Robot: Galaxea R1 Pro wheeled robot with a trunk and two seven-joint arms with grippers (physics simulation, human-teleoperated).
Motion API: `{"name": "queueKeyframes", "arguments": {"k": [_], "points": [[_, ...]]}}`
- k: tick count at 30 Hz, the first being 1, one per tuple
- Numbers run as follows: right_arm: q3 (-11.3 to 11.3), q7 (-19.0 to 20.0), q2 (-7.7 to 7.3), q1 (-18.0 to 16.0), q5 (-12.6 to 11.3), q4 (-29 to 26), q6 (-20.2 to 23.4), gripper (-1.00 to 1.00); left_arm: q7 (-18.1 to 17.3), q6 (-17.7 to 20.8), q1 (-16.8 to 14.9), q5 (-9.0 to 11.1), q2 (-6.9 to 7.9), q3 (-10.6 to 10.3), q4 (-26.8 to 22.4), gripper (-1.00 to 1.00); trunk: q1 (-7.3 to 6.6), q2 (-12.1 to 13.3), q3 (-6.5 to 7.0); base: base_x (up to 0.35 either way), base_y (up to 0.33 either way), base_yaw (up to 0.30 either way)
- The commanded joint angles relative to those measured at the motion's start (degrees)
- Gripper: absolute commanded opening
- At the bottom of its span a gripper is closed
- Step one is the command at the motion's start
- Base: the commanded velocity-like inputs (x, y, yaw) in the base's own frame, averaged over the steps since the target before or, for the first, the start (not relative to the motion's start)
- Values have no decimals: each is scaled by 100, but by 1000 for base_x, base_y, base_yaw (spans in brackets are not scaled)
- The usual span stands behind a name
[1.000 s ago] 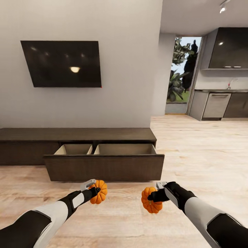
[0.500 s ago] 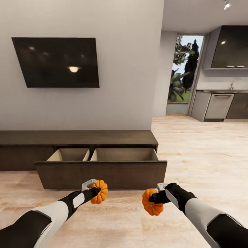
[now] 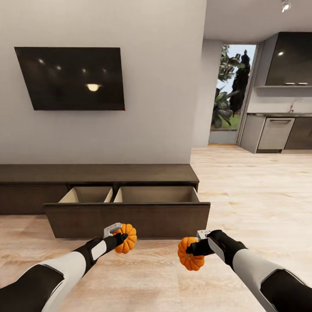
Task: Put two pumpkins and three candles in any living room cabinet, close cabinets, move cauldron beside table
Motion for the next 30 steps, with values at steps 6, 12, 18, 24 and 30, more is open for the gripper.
{"name": "queueKeyframes", "arguments": {"k": [6, 12, 18, 24, 30], "points": [[-24, 51, -27, -12, -1, -227, 99, -100, -24, 910, -3, 43, 38, -64, -807, -100, -1, -3, -6, 0, 0, 0], [-44, 64, -32, -56, -25, -560, 1044, -100, 199, 1814, -3, 41, 125, -51, -1900, -100, -1, -3, -6, 0, 0, 0], [-726, 79, -30, -710, -27, -1321, 2462, -100, 1150, 3322, -27, 65, 152, 100, -2847, -100, -1, -3, -6, 0, 0, 0], [-914, 56, -32, -1498, -9, -1307, 2847, -100, 1644, 4449, -223, 51, 187, 450, -2843, -100, -1, -3, -6, 0, 0, 0], [-926, 45, 47, -2213, 1, -686, 2847, -100, 1984, 4841, -1289, 71, 202, 487, -2223, -100, -1, -3, -6, 0, 0, 0]]}}
